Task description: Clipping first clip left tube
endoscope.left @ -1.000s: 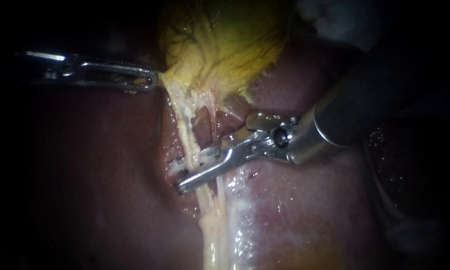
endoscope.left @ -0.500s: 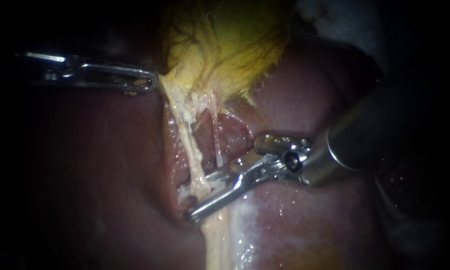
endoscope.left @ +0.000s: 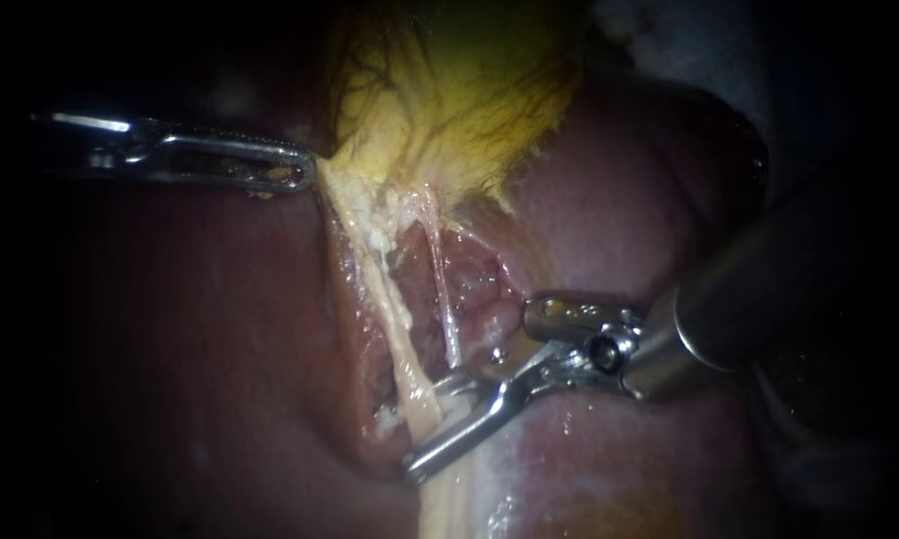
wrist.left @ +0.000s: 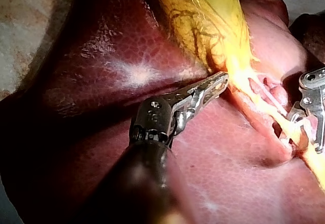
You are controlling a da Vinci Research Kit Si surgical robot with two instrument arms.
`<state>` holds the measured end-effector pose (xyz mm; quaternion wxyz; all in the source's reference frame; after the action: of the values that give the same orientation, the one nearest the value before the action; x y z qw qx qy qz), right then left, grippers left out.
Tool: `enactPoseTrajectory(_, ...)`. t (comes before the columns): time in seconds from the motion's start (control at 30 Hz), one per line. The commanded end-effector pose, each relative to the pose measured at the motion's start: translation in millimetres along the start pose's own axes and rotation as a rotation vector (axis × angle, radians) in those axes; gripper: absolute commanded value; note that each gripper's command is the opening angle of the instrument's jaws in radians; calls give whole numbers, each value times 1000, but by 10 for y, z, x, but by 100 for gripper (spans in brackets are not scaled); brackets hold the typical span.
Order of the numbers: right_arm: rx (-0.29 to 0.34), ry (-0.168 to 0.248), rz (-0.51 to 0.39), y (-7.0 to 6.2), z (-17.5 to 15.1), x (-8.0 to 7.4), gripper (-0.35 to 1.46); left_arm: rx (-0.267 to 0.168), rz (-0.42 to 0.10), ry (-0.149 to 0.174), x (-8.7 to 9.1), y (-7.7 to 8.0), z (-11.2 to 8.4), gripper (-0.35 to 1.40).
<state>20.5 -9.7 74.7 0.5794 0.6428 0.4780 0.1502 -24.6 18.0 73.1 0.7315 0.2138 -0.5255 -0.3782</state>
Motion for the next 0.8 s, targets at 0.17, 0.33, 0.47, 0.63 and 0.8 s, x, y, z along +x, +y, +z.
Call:
enactPoseTrajectory(0.17,-3,1,1,4,-2,3,55,0,0,0,0,0,0,-35)
enactPoseTrajectory(0.33,-9,8,3,7,-5,4,54,0,0,0,0,0,0,-35)
enactPoseTrajectory(0.47,-18,22,0,10,-6,6,54,0,0,0,0,0,0,-35)
enactPoseTrajectory(0.63,-46,59,2,23,-12,15,54,0,0,0,0,0,0,-35)
enactPoseTrajectory(0.8,-66,76,-11,41,-26,22,56,0,0,0,0,0,0,-35)
